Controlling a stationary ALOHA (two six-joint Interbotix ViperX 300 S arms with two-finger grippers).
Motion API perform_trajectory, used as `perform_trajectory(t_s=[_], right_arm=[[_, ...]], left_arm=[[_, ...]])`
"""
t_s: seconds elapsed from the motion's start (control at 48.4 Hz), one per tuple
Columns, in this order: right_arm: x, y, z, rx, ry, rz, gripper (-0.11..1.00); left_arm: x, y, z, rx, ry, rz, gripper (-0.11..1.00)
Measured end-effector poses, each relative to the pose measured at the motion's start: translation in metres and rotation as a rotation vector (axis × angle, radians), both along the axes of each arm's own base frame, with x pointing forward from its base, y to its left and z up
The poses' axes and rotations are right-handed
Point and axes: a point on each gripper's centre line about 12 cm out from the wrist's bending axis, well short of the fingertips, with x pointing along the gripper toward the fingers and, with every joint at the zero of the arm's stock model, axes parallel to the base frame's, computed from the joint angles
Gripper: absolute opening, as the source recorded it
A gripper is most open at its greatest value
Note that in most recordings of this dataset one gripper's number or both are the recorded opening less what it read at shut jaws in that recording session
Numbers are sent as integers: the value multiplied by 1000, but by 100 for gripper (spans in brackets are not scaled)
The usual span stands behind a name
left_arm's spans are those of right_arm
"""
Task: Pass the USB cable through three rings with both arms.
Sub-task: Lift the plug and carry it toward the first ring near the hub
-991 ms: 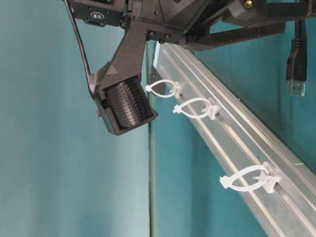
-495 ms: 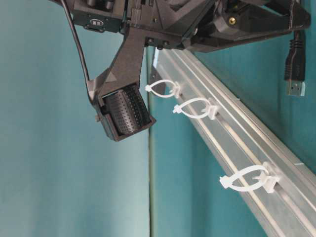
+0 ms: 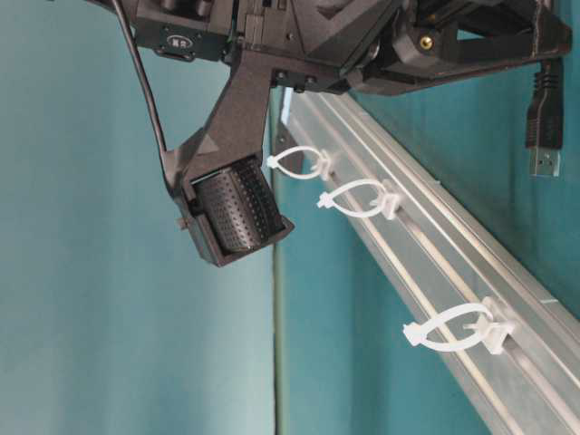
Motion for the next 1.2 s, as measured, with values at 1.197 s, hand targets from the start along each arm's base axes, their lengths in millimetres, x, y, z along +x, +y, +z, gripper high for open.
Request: perform_trajectory(t_s=[1.197], right_arm=[[-29, -174, 193, -160, 94, 230, 10]], left_arm=[[-20, 1, 20, -78, -2, 1, -1]])
